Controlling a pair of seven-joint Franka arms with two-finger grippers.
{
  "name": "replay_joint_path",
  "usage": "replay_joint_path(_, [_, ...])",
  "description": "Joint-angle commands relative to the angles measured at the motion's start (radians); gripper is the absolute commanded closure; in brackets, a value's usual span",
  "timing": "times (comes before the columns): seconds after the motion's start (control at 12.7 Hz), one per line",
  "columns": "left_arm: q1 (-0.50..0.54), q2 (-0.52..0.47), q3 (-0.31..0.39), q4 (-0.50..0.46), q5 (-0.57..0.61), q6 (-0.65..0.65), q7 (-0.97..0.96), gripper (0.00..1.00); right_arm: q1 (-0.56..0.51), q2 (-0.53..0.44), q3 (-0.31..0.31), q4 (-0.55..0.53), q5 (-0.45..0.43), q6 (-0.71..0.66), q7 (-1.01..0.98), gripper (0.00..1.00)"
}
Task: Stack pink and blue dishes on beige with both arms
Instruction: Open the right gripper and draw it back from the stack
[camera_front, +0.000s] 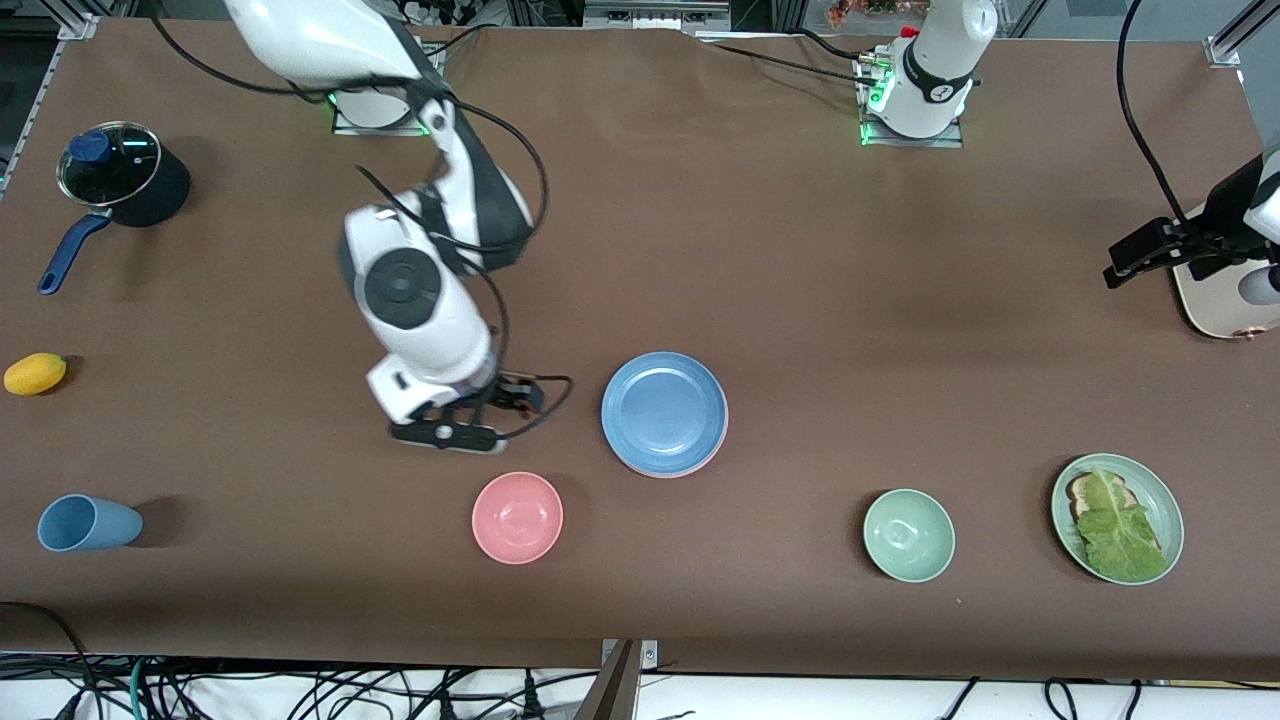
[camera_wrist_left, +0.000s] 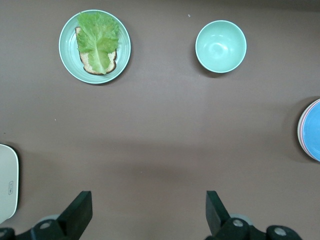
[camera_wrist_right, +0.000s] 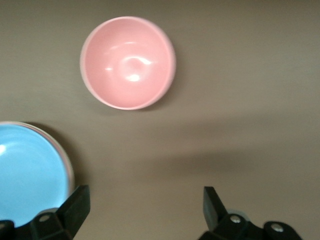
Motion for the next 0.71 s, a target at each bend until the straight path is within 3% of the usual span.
replay_joint_path(0.0, [0.002, 0.001, 0.000, 0.009, -0.021, -0.004, 0.001, 0.00, -0.001, -0.157, -0.069, -0.044, 0.007, -0.174, -0.139, 0.00])
replay_joint_path(0.16, [0.004, 0.001, 0.000, 0.008, -0.019, -0.008, 0.004, 0.00, -0.002, -0.270, -0.100, -0.096, 0.009, -0.254, -0.167, 0.00])
replay_joint_path(0.39, [-0.007, 0.003, 0.000, 0.008, -0.013, -0.002, 0.009, 0.00, -0.008, -0.395, -0.097, -0.211, -0.004, -0.267, -0.193, 0.00])
replay_joint_path(0.55, [-0.007, 0.001, 0.000, 0.009, -0.010, -0.002, 0.011, 0.00, -0.115, -0.461, -0.044, -0.246, -0.005, -0.297, -0.266, 0.00])
replay_joint_path(0.63, [-0.007, 0.001, 0.000, 0.009, -0.008, -0.002, 0.009, 0.00, -0.208, -0.485, 0.027, -0.246, -0.008, -0.316, -0.300, 0.00])
